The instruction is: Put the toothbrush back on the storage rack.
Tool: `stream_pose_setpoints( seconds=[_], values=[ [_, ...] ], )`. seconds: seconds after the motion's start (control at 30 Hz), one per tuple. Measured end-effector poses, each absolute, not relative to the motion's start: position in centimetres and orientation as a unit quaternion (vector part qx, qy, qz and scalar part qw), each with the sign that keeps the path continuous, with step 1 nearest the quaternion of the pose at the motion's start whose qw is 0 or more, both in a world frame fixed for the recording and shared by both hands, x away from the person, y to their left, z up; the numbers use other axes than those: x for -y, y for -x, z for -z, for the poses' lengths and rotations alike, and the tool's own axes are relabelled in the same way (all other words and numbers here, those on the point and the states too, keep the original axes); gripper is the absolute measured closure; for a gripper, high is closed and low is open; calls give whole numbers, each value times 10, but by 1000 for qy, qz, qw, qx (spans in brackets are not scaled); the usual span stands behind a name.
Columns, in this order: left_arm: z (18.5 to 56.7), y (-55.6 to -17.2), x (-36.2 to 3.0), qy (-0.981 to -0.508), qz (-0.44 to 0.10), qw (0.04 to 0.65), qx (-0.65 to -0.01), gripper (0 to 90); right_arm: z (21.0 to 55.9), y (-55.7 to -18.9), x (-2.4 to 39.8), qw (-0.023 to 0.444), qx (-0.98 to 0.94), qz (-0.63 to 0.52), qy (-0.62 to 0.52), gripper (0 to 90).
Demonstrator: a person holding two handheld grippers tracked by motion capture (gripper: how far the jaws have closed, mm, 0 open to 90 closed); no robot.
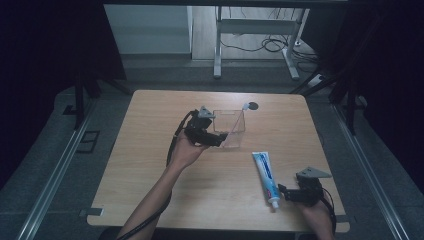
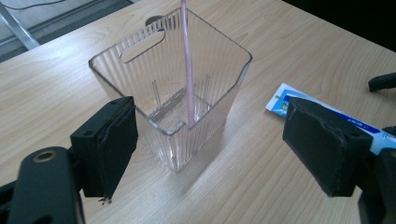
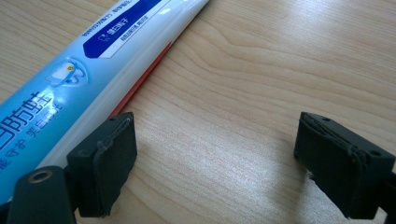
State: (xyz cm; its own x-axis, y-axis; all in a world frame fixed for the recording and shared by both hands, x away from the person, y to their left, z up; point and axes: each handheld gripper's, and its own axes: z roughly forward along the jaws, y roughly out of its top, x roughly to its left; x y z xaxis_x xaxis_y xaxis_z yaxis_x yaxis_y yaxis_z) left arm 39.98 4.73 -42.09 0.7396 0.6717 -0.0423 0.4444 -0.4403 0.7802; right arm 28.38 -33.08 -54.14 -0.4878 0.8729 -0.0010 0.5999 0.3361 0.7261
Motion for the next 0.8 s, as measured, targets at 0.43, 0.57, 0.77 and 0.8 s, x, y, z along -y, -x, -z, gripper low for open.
stream_pose_setpoints(
  seconds=[0.43,0.57,0.77,0.8],
  values=[
    [433,-384,-69,-838,-151,401,-338,152,541,-284,331,200,-792,-341,-465,128],
    [438,-378,-75,-836,-151,402,-343,145,541,-284,331,200,-792,-340,-465,128],
    [447,-370,-85,-833,-148,402,-349,143,541,-284,331,200,-792,-340,-465,128],
    [449,-369,-87,-833,-148,401,-350,142,541,-284,331,200,-792,-340,-465,128]
  ],
)
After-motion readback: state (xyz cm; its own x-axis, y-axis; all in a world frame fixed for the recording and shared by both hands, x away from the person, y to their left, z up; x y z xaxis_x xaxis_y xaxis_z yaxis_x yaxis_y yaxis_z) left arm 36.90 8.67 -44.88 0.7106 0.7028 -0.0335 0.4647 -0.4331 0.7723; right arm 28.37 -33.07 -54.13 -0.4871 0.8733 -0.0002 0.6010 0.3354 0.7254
